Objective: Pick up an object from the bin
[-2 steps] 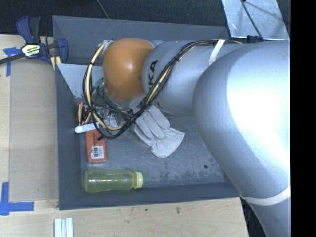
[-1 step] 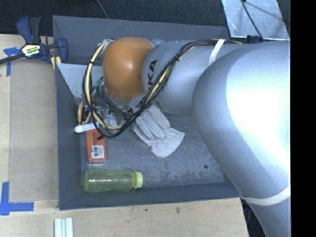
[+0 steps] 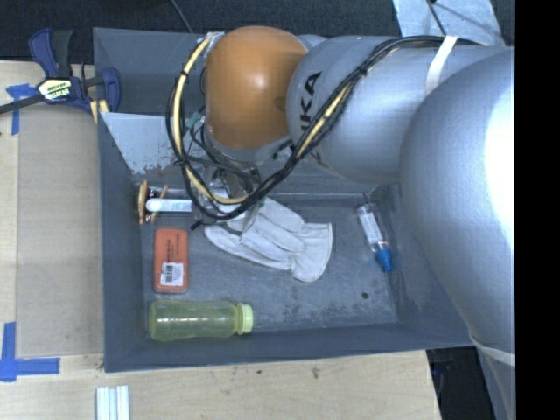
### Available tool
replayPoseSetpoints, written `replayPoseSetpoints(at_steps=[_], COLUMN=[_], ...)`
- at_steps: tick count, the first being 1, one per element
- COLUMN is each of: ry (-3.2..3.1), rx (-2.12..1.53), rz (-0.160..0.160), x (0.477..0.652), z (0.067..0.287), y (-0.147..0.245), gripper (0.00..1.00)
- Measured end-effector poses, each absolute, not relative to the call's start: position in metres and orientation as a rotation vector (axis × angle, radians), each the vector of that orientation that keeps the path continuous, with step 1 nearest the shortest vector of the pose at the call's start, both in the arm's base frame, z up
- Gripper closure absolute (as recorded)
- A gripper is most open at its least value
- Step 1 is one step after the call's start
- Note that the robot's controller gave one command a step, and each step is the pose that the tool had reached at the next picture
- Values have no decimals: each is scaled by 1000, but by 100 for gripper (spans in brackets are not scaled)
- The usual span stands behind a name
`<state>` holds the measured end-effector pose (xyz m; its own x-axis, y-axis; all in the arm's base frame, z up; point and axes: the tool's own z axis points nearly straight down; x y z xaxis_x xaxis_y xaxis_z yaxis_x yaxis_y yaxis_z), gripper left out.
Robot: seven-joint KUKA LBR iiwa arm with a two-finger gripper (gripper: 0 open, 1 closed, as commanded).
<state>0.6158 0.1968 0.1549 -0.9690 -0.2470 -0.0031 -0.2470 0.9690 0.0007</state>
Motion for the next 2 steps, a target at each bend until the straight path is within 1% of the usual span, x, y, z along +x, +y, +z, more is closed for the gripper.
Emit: replayPoseSetpoints(at_steps=[1, 2], ry=[3114, 3119], rx=[-390, -396], rz=[2, -1], x=[616, 605], z=[155, 210], y=[197, 195], gripper=[100, 100])
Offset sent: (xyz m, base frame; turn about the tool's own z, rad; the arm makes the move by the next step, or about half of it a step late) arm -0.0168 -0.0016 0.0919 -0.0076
